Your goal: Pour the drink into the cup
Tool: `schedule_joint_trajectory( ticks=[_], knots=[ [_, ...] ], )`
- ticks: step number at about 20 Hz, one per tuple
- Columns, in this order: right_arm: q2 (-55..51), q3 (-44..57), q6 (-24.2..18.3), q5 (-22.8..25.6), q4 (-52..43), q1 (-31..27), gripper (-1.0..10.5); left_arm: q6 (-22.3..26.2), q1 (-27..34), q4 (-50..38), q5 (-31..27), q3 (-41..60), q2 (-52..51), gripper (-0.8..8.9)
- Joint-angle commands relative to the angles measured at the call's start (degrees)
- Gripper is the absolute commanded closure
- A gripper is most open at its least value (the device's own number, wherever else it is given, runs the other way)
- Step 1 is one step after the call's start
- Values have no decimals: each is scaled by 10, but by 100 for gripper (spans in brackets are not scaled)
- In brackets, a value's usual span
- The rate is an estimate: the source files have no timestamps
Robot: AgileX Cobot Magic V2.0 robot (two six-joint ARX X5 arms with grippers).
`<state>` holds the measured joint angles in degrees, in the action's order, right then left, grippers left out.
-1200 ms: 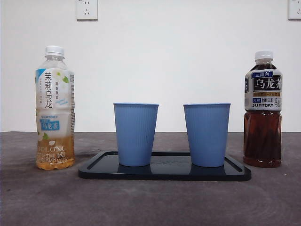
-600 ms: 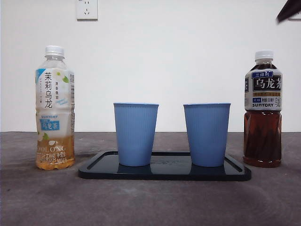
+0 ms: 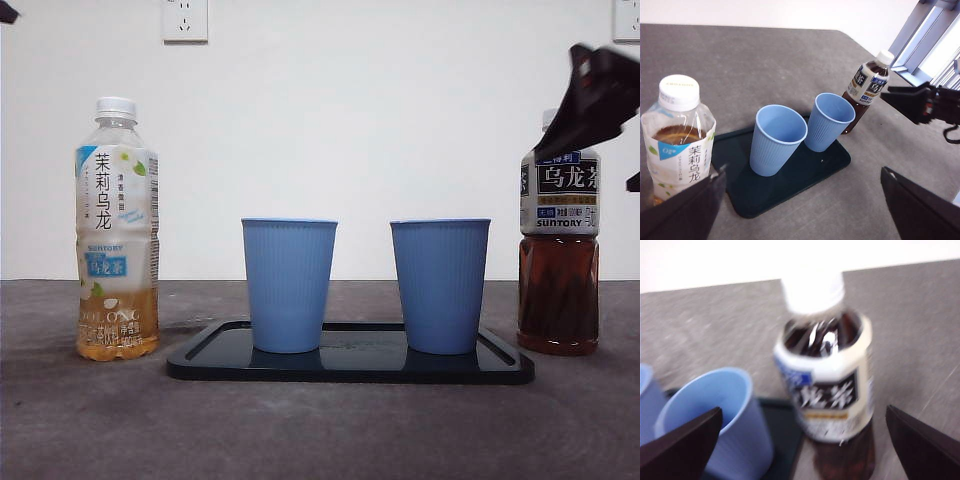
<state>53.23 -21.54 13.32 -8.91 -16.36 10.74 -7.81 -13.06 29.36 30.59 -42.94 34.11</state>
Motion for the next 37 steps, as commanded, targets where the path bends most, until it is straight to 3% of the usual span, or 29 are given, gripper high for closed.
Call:
schedule_joint_trajectory(
  ticks=[1,14,19,25,32,37],
  knots=[
    [60,-2,-7,4,-74,1,425,9,-4,-7,5,-10,4,317],
    [269,-2,-26,30,-306,-1,427,10,-5,-20,5,-10,4,317],
    [306,-2,-26,36,-357,-1,527,10,-5,-20,5,-10,4,317],
    [325,-2,-28,44,-378,-1,760,9,-5,-20,5,-10,4,317],
    [307,-2,-34,43,-375,-1,781,9,-5,-20,5,-10,4,317],
    [238,-7,-64,43,-311,0,781,9,-5,-20,5,-10,4,318]
  ],
)
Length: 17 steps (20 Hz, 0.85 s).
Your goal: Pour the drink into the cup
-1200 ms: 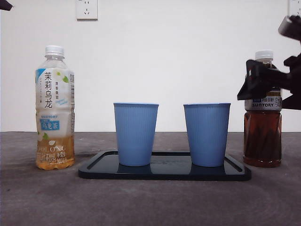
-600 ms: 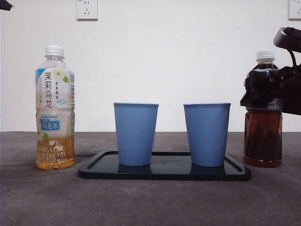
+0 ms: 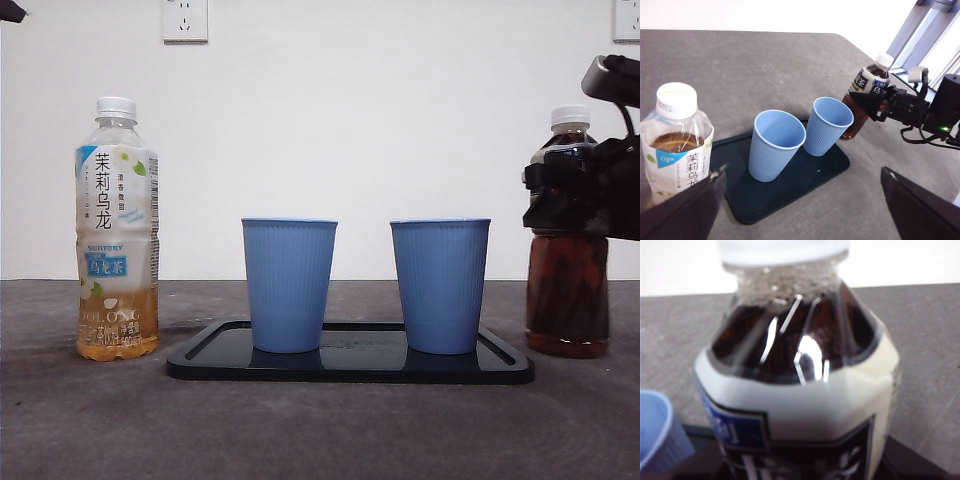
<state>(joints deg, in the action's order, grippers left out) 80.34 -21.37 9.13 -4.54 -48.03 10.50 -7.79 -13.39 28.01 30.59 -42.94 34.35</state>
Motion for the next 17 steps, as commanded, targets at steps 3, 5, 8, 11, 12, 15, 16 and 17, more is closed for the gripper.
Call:
schedule_joint_trajectory(
  ticks=[3,5,8,11,12,15,16,17],
  knots=[
    [-94,-26,-27,-1,108,3,781,10,-2,-6,5,-10,2,317],
    [-132,-48,-39,2,191,8,781,12,-2,-6,5,-10,4,317],
    [-177,-101,-55,5,340,16,781,14,-2,-5,5,-10,8,317],
    [-195,-182,-69,5,511,26,781,16,-2,-5,5,-10,15,317],
    [-194,-214,-80,7,571,31,781,16,-2,-4,5,-10,18,318],
    [-181,-306,-115,49,716,59,781,16,-2,-2,5,-10,23,317],
    [-176,-325,-129,62,748,67,781,16,-2,-2,5,-10,23,317],
    [-168,-346,-148,76,784,78,781,16,-2,-2,5,-10,23,317]
  ],
)
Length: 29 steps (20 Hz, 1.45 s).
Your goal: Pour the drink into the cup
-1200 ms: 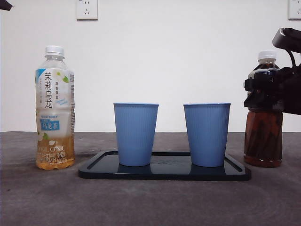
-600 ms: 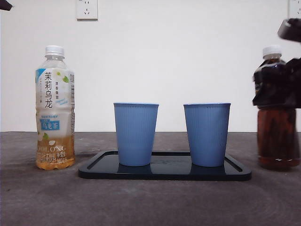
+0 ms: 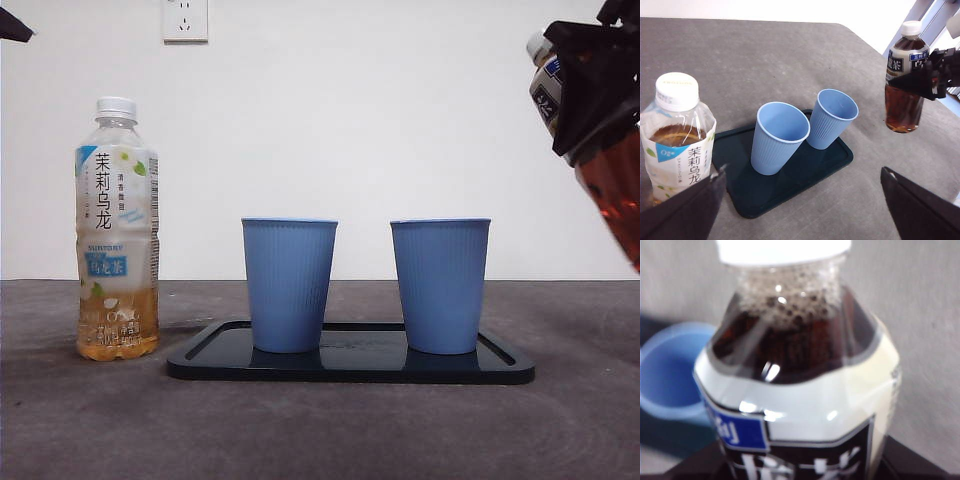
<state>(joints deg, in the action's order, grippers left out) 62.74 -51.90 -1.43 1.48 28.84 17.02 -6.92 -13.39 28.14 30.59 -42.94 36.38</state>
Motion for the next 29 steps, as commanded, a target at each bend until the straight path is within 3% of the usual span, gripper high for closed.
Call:
schedule_joint_trajectory(
  ticks=[1,6,14,24,29],
  knots=[
    [15,-55,-61,30,42,22,781,7,-2,-4,5,-10,3,317],
    [78,-103,-153,138,137,69,781,20,-2,-5,5,-10,3,317],
    [173,-139,-244,345,179,149,781,24,-2,-5,5,-10,-8,317],
    [217,-139,-335,471,192,215,781,26,-29,-5,5,-10,-13,317],
    [229,-139,-369,500,192,228,781,30,-32,-6,5,-10,-13,317]
  ],
)
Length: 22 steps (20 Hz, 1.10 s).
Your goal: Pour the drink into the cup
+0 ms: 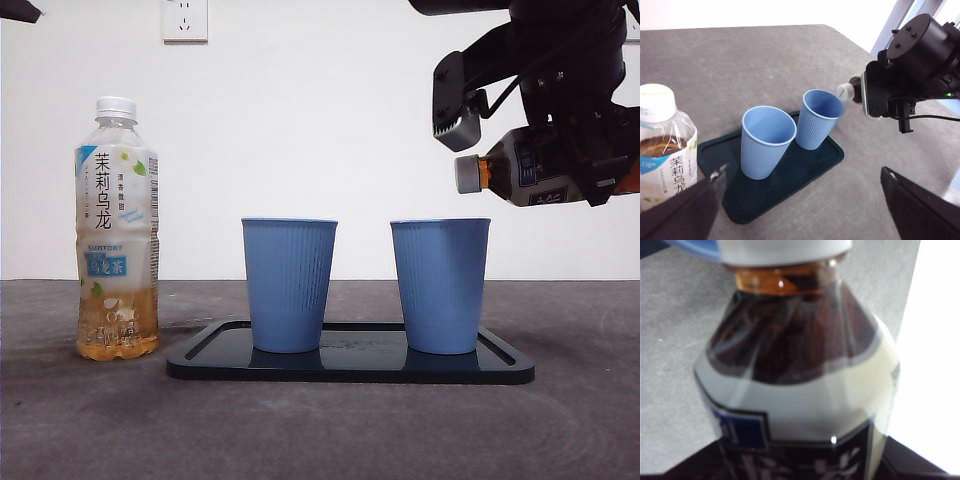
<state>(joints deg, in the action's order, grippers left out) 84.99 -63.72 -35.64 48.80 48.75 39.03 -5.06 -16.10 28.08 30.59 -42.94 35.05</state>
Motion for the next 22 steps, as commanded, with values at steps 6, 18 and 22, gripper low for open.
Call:
schedule_joint_trajectory(
  ticks=[6,18,22],
  knots=[
    [7,-20,-30,32,-7,10,781,12,-5,-5,5,-10,1,317],
    [-45,-19,249,-115,-26,-22,781,20,-5,-6,-10,-10,1,318],
    [-111,-17,319,-247,-113,-85,781,18,-5,-6,-10,-10,5,318]
  ],
)
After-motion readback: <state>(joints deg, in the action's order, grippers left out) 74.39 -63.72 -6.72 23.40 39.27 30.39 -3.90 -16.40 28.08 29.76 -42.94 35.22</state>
